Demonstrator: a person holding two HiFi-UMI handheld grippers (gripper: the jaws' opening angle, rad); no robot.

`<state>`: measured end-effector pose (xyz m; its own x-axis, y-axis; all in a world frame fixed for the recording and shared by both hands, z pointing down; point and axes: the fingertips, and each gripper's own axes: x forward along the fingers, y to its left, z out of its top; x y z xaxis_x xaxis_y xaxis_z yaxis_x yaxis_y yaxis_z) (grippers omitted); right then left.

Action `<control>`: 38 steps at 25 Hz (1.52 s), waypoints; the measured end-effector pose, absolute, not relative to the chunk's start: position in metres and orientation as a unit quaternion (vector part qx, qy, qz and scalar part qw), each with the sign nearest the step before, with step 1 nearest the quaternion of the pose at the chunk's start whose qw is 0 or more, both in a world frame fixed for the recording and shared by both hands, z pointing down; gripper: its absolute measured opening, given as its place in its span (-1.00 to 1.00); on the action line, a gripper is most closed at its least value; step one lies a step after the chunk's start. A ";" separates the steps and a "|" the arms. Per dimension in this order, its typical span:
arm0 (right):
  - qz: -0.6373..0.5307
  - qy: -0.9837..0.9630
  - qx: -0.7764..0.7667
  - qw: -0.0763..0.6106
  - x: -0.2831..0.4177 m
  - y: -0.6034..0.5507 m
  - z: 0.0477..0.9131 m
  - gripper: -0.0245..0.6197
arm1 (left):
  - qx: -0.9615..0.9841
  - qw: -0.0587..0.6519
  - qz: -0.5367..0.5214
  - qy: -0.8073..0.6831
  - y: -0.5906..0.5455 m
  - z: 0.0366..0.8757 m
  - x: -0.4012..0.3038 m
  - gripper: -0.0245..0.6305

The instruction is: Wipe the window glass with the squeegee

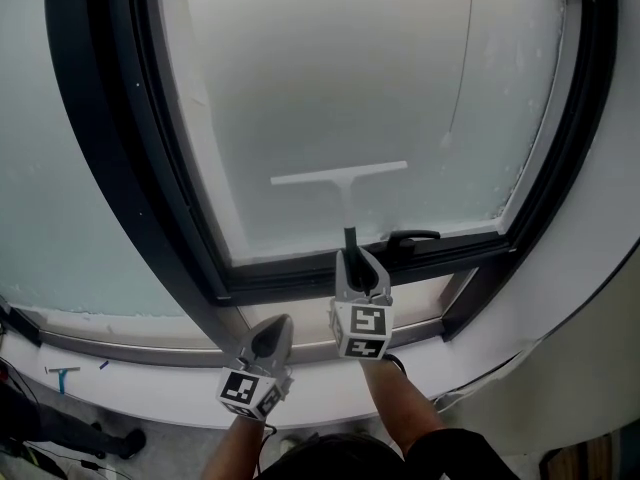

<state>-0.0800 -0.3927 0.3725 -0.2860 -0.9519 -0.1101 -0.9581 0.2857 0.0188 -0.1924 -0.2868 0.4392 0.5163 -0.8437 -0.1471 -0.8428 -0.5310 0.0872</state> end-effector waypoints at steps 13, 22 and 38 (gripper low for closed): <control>0.032 0.804 -0.593 0.020 -0.083 -0.380 0.397 -0.63 | 0.868 0.023 -0.090 -0.488 -0.283 0.445 -0.190 -0.93; 0.013 0.801 -0.598 0.006 -0.082 -0.375 0.421 -0.63 | 0.872 0.033 -0.086 -0.480 -0.281 0.454 -0.185 -0.93; -0.025 0.799 -0.601 -0.003 -0.078 -0.368 0.449 -0.63 | 0.874 0.040 -0.081 -0.477 -0.292 0.463 -0.186 -0.93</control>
